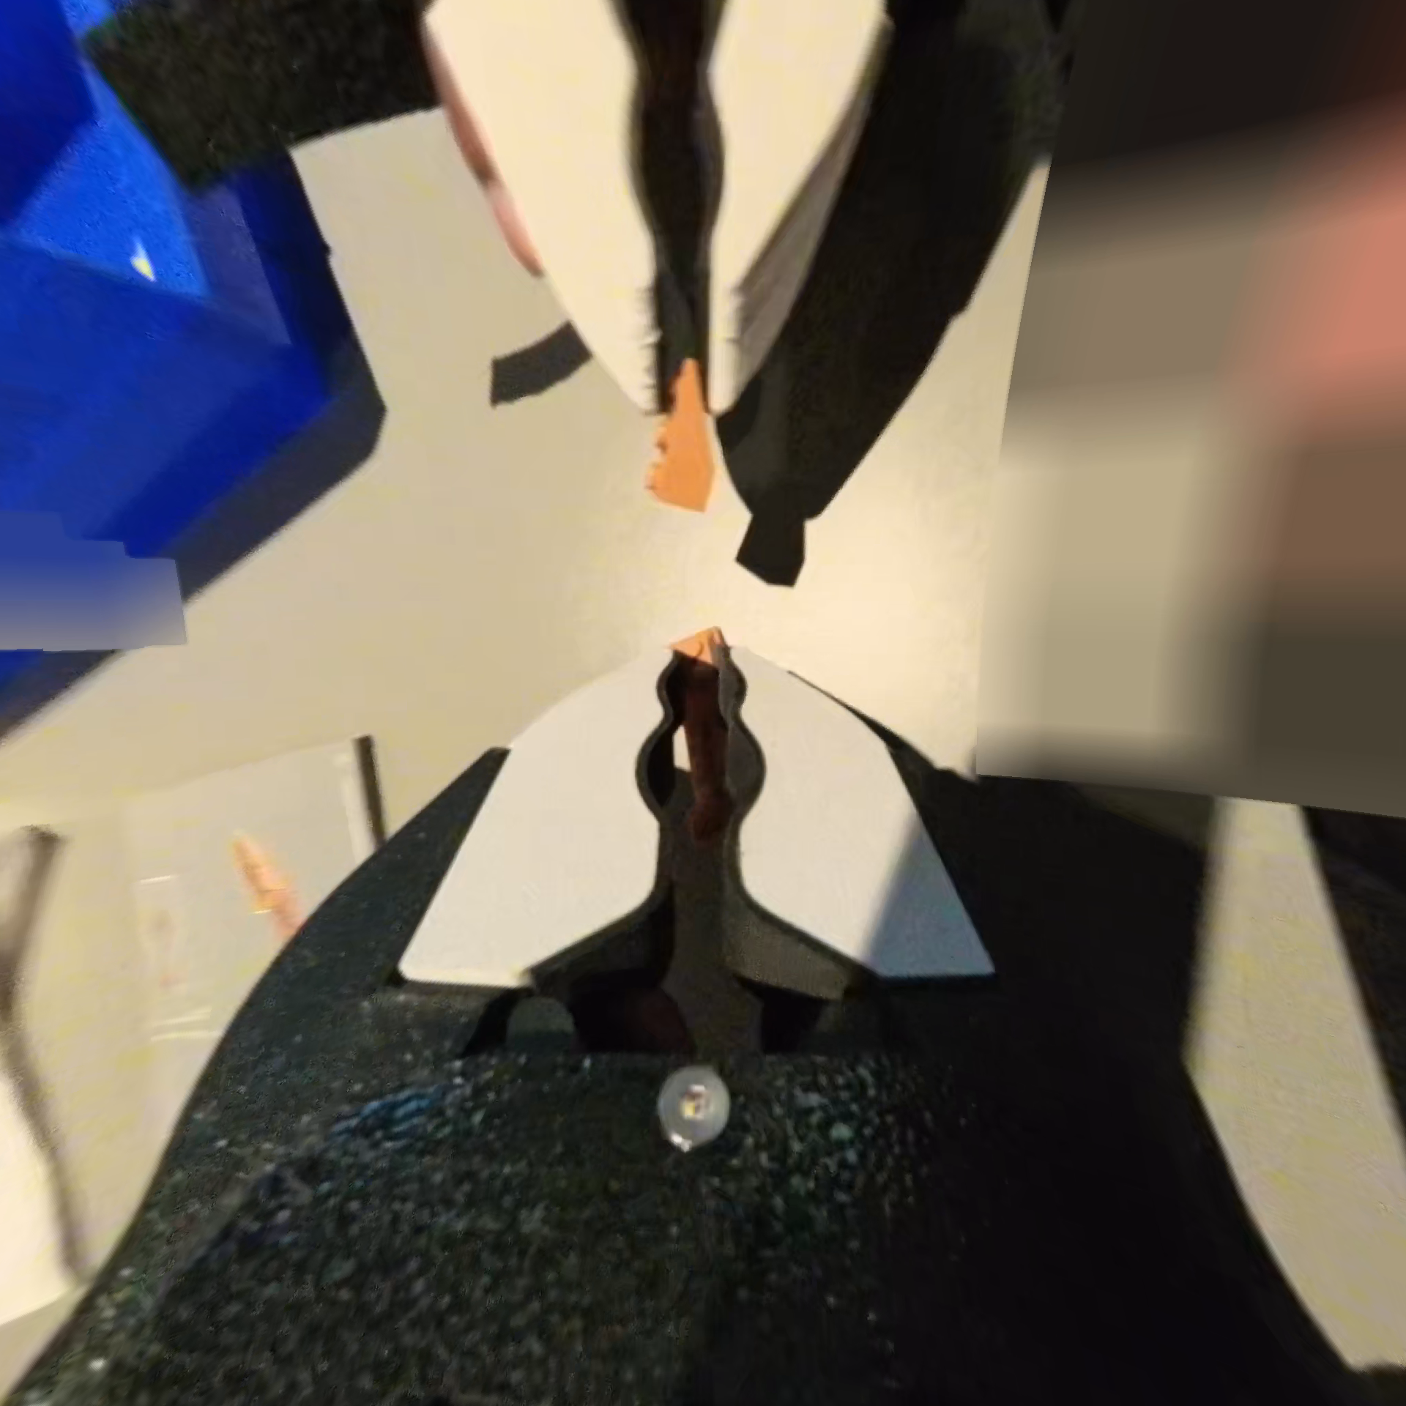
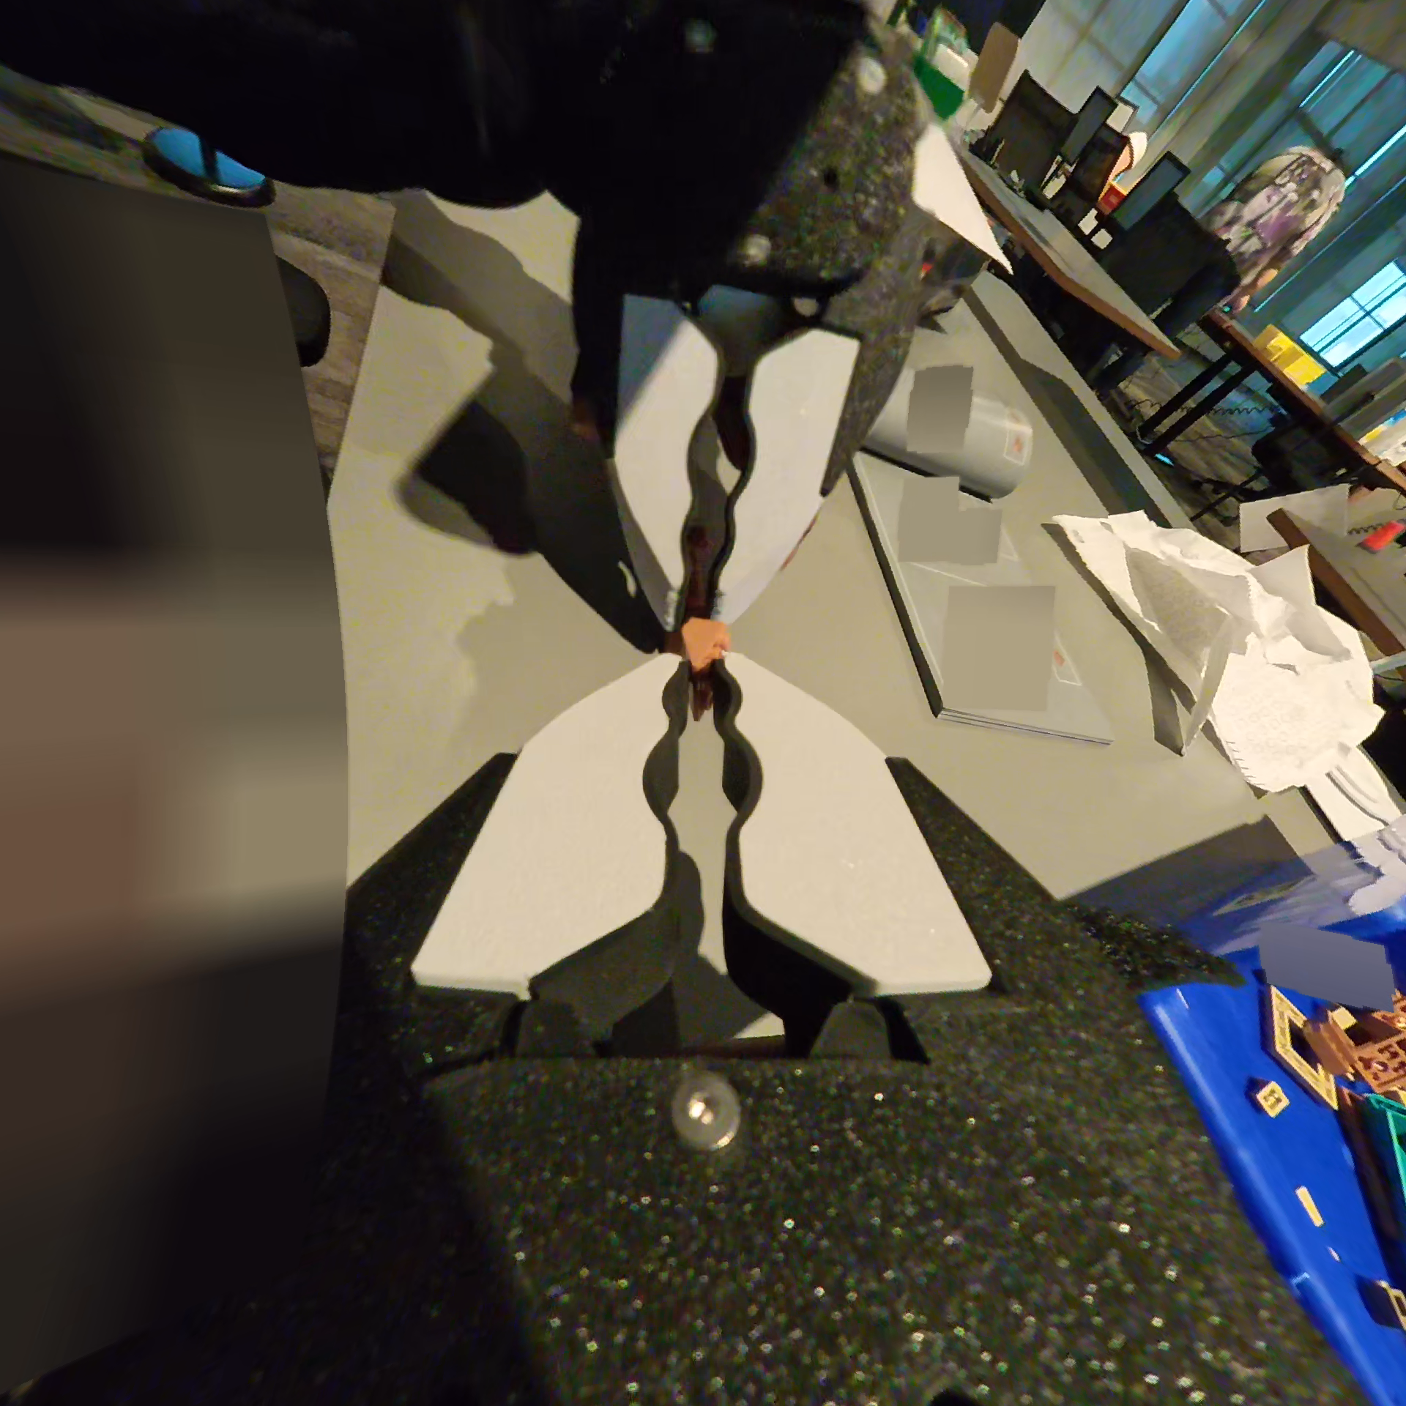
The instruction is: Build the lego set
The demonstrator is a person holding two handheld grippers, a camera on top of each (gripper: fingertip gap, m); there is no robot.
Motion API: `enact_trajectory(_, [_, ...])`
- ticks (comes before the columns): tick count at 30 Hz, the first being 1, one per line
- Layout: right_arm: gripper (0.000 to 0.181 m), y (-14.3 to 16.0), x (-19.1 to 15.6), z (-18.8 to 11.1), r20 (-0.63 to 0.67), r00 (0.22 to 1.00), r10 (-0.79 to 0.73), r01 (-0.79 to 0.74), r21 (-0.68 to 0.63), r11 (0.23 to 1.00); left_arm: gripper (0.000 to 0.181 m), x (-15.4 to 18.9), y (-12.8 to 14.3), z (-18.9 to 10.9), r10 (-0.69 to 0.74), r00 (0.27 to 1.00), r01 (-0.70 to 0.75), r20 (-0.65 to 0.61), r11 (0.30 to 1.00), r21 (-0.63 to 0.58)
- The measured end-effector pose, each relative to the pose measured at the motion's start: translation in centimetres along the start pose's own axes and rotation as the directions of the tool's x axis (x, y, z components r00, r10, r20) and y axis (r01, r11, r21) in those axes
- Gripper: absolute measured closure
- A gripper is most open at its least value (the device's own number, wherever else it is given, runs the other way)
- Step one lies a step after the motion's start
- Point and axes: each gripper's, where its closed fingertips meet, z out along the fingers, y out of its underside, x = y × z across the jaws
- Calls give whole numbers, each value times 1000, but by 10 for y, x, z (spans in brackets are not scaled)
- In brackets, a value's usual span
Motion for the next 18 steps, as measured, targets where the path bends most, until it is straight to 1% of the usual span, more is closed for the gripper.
enact_trajectory(2, [176,0,0,0,-1,1000,0,0,1,1000,176,1,-3,0,-157,980,165,-120,984,62])
enact_trajectory(5, [176,0,0,0,0,1000,-1,1,0,1000,178,-6,-2,1,-344,904,385,-253,913,136])
enact_trajectory(7, [176,0,-1,0,1,1000,-2,2,0,1000,177,-14,0,1,-421,858,483,-294,855,186])
enact_trajectory(9, [176,0,0,-1,1,1000,0,0,2,1000,163,-22,1,-4,-445,851,513,-281,820,256])
enact_trajectory(10, [176,0,0,-1,1,1000,0,0,3,1000,157,-26,-3,-12,-432,865,497,-255,806,322])
enact_trajectory(12, [176,0,0,-1,2,1000,2,-2,3,1000,156,-34,-8,-30,-377,918,392,-126,803,449])
enact_trajectory(13, [176,0,0,-1,3,1000,3,-3,3,1000,155,-33,-8,-38,-328,944,307,-43,821,482])
enact_trajectory(14, [176,0,-1,-1,4,1000,3,-3,2,1000,154,-32,-5,-45,-265,962,203,64,851,485])
enact_trajectory(15, [176,0,-1,0,5,1000,5,-5,0,1000,154,-31,-1,-49,-197,963,95,184,887,452])
enact_trajectory(16, [176,0,0,0,5,1000,7,-7,-3,1000,153,-29,6,-50,-124,950,10,286,928,371])
enact_trajectory(17, [176,1,0,0,5,1000,8,-8,-5,1000,153,-30,16,-48,-62,922,-39,381,967,253])
enact_trajectory(18, [176,1,0,0,5,1000,8,-8,-6,1000,151,-31,25,-46,-16,891,-51,454,989,136])
